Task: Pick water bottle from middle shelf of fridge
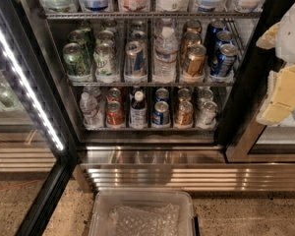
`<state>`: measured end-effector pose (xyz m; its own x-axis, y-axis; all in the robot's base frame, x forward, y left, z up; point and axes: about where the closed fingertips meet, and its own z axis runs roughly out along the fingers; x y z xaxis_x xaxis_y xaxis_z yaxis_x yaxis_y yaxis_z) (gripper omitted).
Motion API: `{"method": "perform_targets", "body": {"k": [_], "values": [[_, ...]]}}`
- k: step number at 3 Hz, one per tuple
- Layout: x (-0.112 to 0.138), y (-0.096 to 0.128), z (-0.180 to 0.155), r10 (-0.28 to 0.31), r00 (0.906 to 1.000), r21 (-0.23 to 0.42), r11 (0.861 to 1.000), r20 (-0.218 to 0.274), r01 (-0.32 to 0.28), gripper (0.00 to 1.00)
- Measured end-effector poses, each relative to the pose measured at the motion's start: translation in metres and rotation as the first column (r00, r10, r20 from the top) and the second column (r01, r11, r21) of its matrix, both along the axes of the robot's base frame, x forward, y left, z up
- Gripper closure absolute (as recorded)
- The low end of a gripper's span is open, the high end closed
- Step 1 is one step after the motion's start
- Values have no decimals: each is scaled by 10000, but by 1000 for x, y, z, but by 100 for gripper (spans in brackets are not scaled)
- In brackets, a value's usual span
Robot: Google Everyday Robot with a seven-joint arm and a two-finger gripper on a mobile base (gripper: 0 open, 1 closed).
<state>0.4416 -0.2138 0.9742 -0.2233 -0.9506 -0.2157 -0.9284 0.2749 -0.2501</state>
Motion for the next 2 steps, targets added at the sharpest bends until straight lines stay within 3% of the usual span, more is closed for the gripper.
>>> {"method": "perform_targets", "body": {"k": [1, 2], "values": [[0, 0, 1, -24, 10000, -8, 10000, 54, 24, 0], [-2, 8, -24, -140, 9997, 902, 9958, -222, 160, 0]]}}
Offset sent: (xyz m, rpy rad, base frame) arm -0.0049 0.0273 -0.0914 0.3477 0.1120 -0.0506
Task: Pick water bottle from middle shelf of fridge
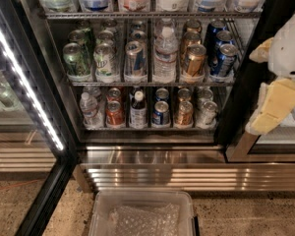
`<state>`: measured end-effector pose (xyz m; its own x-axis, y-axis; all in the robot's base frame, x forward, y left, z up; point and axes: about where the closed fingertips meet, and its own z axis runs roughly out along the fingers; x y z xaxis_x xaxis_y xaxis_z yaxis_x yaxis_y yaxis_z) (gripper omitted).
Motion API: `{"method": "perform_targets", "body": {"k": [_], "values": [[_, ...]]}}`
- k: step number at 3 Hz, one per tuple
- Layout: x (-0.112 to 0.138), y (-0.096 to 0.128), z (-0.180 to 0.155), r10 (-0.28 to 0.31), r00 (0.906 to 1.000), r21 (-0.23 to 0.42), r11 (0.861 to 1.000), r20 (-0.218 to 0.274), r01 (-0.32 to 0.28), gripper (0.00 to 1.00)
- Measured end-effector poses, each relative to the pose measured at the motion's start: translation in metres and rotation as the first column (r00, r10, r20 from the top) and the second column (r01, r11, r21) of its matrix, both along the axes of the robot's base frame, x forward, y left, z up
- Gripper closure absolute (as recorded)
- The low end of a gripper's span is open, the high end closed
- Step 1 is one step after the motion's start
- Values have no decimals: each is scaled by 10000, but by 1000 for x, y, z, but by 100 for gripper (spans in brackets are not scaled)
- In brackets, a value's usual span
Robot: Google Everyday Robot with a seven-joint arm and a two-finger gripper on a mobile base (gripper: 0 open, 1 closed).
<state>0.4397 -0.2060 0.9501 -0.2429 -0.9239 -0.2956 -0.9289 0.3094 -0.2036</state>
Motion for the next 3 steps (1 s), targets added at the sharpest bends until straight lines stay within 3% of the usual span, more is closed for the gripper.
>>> {"method": "perform_targets", "body": {"k": [1, 2, 3], "values": [[9, 32, -46, -93, 9991, 1976, 9801, -411, 173, 0], [25, 70, -69, 67, 9968, 3429, 9391, -803, 213, 0], [26, 74, -69, 82, 9965, 3599, 9327, -828, 223, 0]]}}
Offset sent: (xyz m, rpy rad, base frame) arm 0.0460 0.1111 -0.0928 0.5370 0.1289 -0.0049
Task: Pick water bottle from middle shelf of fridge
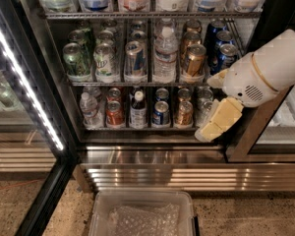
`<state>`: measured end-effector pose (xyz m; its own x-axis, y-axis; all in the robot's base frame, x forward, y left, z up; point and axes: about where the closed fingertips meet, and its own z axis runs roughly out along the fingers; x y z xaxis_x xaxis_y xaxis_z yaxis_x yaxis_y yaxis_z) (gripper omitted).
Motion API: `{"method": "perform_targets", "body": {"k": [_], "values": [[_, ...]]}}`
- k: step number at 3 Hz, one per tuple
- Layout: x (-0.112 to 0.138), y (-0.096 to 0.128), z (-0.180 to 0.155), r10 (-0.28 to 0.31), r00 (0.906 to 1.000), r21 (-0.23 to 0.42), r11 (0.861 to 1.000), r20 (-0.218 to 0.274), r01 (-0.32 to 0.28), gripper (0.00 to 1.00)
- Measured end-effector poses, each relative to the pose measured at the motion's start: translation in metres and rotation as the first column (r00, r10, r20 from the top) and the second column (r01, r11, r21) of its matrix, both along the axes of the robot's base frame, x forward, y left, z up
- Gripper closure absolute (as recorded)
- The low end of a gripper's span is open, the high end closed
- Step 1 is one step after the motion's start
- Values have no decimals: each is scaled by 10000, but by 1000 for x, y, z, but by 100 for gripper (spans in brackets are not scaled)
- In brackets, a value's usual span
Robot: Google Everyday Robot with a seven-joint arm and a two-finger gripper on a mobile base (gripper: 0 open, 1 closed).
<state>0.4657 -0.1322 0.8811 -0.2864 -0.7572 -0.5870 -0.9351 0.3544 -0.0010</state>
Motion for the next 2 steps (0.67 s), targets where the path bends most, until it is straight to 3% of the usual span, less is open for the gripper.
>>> {"method": "perform_targets", "body": {"k": [1, 2], "values": [[1, 5, -5, 69, 9999, 168, 9998, -144, -67, 0], [19, 32, -13, 651, 9978, 727, 9952, 104, -657, 0]]}}
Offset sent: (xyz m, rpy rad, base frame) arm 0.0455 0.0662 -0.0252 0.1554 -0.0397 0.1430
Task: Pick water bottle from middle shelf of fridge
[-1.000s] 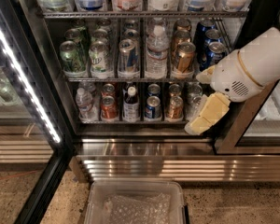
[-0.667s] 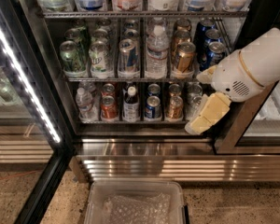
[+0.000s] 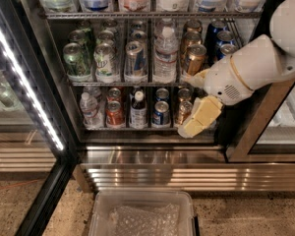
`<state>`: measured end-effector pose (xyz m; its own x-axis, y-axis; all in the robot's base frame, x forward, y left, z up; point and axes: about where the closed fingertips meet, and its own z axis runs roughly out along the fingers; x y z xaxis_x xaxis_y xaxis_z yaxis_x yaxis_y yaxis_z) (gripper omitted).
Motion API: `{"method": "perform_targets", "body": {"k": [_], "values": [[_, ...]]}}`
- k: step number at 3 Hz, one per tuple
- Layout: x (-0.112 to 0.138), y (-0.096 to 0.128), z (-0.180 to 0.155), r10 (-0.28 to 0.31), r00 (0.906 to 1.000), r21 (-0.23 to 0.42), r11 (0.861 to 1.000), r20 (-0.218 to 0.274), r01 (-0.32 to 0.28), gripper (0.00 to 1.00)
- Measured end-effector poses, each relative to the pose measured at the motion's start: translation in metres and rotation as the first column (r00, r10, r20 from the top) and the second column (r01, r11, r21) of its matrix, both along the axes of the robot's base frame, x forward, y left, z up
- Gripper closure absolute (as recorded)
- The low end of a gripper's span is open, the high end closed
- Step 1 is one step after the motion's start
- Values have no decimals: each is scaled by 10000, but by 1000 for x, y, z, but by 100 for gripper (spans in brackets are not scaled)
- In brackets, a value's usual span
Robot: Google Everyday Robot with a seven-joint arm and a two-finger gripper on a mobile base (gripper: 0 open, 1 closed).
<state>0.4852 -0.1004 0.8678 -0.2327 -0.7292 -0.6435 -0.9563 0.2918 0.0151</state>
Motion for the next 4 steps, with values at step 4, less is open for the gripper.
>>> {"method": "perform_targets", "body": {"k": [4], "values": [[61, 30, -12, 26, 9958, 893, 9960, 917, -108, 0]]}}
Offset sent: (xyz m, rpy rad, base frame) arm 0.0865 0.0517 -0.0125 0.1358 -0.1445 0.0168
